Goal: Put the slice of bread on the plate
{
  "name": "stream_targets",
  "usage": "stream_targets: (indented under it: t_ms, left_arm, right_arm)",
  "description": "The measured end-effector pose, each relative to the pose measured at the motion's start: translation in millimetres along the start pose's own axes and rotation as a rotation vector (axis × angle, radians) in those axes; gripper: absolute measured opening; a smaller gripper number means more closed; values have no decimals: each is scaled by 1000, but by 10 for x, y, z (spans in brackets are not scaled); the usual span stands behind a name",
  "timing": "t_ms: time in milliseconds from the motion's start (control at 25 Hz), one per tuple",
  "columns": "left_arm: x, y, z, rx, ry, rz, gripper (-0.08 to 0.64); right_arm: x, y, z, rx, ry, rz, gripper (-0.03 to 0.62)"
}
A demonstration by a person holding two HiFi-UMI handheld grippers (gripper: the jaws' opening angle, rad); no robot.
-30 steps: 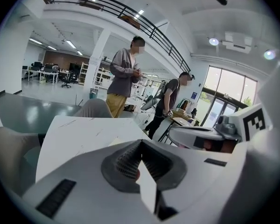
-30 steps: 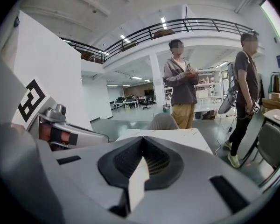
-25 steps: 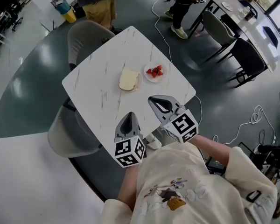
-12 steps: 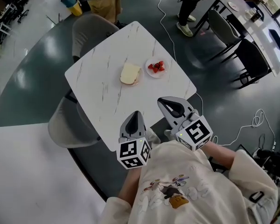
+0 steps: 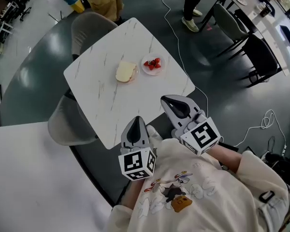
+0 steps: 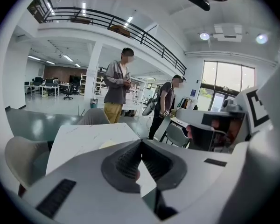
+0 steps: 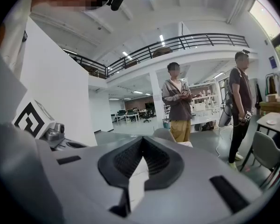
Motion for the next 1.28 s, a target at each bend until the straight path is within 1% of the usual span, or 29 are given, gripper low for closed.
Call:
stream_targets:
  t_ms: [200,440,720,920,1080,1280]
  left_arm:
    - [-91,103,154,9,11,-4,9]
    - [-71,127,230,21,9,13,9]
    - [-77,127,328,-5,-17,7,9]
    - [-82,115,355,-25,-30,0,9]
    - [-105,90,336,-33,-26,-7,9]
    - [-98,140,340,-37,-21,-16,9]
  right_arm:
    - [-73,182,-43,-6,-20,-5,-5]
    - [-232,286,-126,-16,-36,-46,-5]
    - [-317,308,-177,-19,-68,-60,-5]
    - [-357,358,-145,-55,-95,-57,-5]
    - [-427,385,-148,-78,-112,-60,-5]
    - [-382,427,-186,-87,-109,-60,-5]
Point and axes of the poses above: the fingertips, and each gripper's own axes: y backward along the fingers, z to its right, x out of its top, the point moved 6 cm from there along y, backward along the fingers, and after that the axes turned 14 degrees about x, right-handed, at the moved point
